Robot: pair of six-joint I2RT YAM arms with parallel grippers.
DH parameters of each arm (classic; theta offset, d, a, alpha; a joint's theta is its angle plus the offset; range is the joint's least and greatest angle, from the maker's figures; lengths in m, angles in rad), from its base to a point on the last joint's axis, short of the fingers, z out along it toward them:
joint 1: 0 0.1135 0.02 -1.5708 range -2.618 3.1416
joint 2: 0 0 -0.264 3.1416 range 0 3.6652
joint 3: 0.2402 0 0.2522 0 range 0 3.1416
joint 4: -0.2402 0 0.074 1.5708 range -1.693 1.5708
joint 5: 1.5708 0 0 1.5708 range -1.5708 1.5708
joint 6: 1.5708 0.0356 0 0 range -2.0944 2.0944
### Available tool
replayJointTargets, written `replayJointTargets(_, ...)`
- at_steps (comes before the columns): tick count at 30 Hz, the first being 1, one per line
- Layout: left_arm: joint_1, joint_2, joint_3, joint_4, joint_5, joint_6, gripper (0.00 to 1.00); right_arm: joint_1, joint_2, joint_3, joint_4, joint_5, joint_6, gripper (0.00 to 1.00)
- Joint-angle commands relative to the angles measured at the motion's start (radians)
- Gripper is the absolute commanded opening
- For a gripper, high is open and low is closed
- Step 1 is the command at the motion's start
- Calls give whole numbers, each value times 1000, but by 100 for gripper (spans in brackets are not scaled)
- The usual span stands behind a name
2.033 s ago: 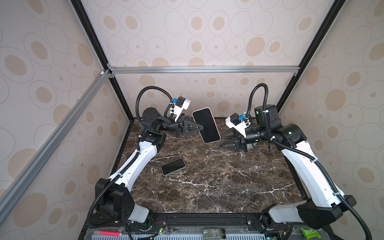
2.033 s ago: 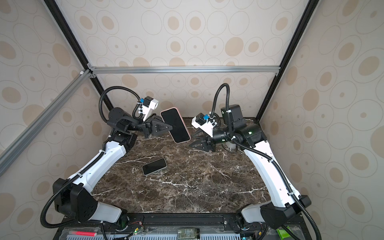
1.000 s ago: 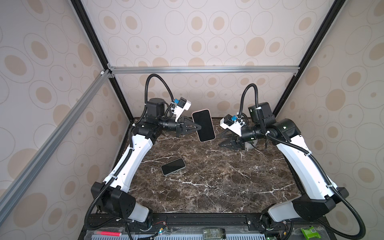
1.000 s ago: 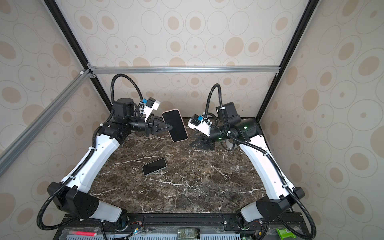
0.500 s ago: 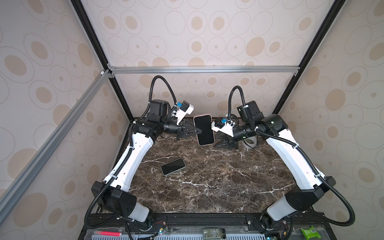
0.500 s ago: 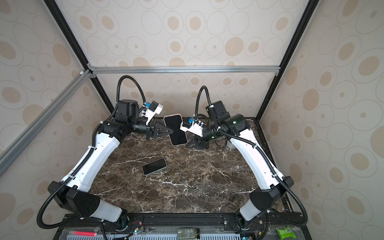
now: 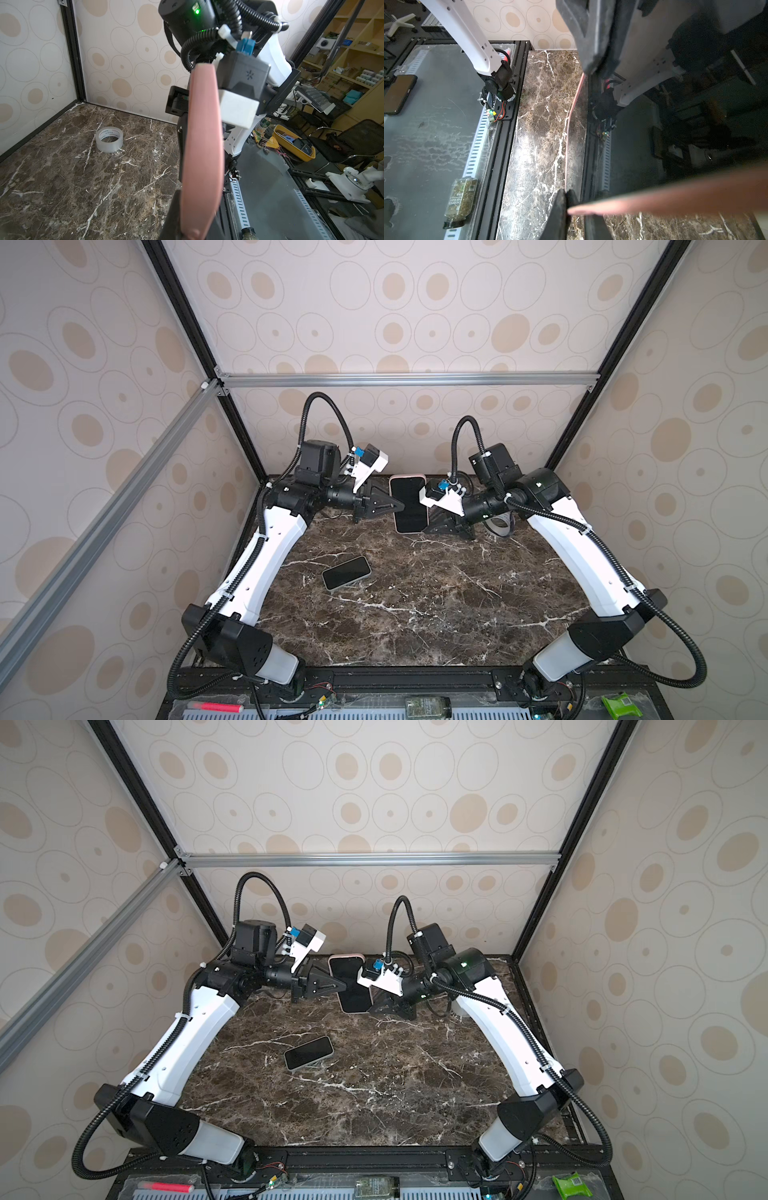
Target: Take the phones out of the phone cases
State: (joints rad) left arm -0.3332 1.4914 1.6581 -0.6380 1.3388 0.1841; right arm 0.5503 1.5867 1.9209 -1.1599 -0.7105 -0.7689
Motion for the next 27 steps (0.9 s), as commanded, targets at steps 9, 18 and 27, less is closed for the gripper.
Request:
replayJointTargets(9, -4, 30, 38, 37, -13, -65, 0, 94, -96, -123, 120, -51, -102, 0)
replayJointTargets(18, -1, 80, 33, 67, -64, -141, 0, 164, -204, -270, 296, -53, -69, 0)
replayJointTargets(27, 3, 105, 16, 106, -70, -194, 0, 216, -242, -299, 352, 4, -66, 0)
